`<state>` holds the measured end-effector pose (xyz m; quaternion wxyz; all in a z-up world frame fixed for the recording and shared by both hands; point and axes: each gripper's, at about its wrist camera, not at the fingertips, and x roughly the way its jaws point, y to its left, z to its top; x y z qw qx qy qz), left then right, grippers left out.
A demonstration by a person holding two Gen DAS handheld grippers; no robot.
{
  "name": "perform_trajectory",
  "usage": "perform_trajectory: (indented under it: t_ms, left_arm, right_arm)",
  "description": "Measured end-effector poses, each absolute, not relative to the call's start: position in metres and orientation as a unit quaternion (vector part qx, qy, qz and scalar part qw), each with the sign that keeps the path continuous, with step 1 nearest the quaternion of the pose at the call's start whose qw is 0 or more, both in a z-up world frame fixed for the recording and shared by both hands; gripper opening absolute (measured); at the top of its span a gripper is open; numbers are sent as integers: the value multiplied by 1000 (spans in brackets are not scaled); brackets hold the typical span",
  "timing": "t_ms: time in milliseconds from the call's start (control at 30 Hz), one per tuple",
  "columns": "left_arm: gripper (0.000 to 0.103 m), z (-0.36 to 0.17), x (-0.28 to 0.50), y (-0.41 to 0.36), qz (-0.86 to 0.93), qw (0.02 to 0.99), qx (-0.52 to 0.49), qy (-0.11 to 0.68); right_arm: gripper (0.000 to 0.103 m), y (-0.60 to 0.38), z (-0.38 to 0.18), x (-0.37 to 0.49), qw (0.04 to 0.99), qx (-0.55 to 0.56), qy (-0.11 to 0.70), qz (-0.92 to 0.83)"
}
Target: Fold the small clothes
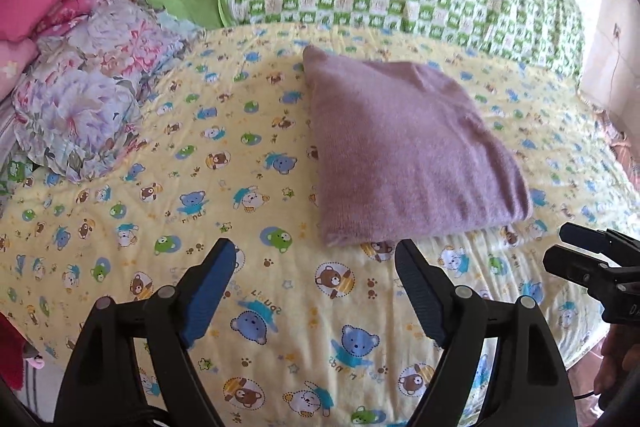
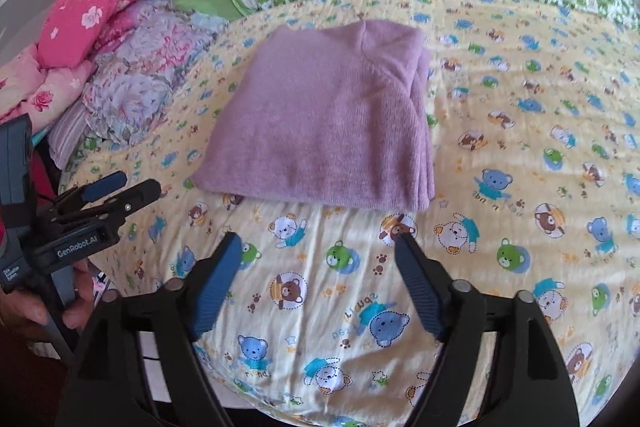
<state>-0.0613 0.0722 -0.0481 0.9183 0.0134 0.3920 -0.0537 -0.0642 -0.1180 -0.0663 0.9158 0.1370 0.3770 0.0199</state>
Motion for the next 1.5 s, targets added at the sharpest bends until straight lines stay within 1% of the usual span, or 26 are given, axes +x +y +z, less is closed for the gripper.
perform_trajectory:
  t_ms: [133, 233, 300, 333, 400, 467, 533, 633, 800, 933, 1133, 1500]
  left_arm:
    - [82, -43, -71, 77, -64, 918, 3, 392]
    - [82, -30, -78, 79, -67, 924, 1, 376]
    - [84, -20, -80, 79, -67, 928, 0, 366]
    - [85, -17, -80, 80, -66, 930, 0, 362]
    - [86, -13, -78, 78, -60, 932, -1, 358]
    - [87, -17, -70, 78, -57, 929, -5, 365]
    - [87, -24, -61, 75, -52, 923, -5, 381]
    - [87, -33, -51, 71, -43, 924, 4, 379]
    - [87, -50, -34, 59, -43, 920, 23, 388]
    - [87, -61, -27, 48, -43, 919, 46, 389]
    - [87, -71, -26, 39, -44, 918, 63, 389]
    - [87, -76, -21, 44, -36, 913, 52, 402]
  right_arm:
    - [86, -114, -52, -73, 924, 125, 362, 11]
    - [87, -110, -36, -78, 932, 111, 345, 8]
    - [94, -108, -22, -81, 941, 96, 325, 2]
    - [103, -108, -17, -82, 945, 88, 316, -2]
    - [103, -107, -10, -82, 950, 76, 302, -3]
    - [103, -106, -11, -75, 950, 63, 307, 1]
    - [103, -105, -18, -65, 946, 53, 321, -2]
    - [103, -108, -32, -52, 942, 49, 332, -1]
    - [103, -118, -58, -30, 930, 73, 360, -4]
    - [103, -125, -71, -21, 928, 93, 362, -12]
    - [103, -124, -77, -17, 933, 76, 353, -14]
    - [103, -118, -85, -15, 930, 65, 362, -6]
